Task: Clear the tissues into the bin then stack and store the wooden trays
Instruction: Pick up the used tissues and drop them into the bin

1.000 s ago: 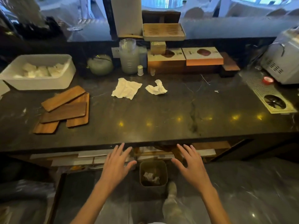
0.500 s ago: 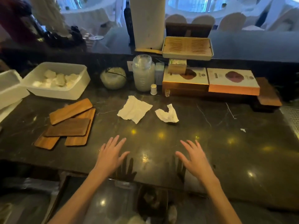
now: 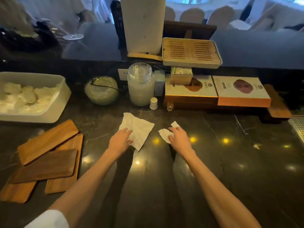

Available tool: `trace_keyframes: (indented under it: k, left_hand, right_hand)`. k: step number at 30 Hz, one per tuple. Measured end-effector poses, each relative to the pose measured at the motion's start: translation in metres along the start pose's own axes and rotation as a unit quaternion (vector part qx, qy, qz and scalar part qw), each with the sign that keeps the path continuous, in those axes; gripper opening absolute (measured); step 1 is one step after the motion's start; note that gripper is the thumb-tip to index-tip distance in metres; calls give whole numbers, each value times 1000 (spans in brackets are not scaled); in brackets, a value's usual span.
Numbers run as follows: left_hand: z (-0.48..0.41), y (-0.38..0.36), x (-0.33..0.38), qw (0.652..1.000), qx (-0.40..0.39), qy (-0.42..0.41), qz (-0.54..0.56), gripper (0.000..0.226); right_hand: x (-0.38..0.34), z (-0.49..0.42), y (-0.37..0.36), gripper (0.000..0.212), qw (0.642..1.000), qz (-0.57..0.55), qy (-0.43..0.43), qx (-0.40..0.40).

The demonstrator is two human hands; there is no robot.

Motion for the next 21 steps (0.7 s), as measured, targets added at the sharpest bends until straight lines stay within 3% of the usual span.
trace_keyframes:
  k: [4,7,21]
  left_hand:
    - [-47,-19,-8,997,-80,15,-18,75]
    - [-60,-41,-19,993,-113,34,0,75]
    - [-70,-60,-23,995,-45,57,72,62]
  right_hand:
    - [-6,-29,-27,42,1000,20,-4,-8]
    - [5,-28,-52,42,998,46,-33,-25]
    - [12,-34,-68,23,992,-22,-67,102]
Point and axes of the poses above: each hand's wrist, its own z-axis away from the middle knuckle, its own y-axis out of the back of the hand, x = y × z, the point moved 4 cm from there along -z, towards the middle knuckle, and after that the axes turned 10 degrees about z, right-handed, at the moved point
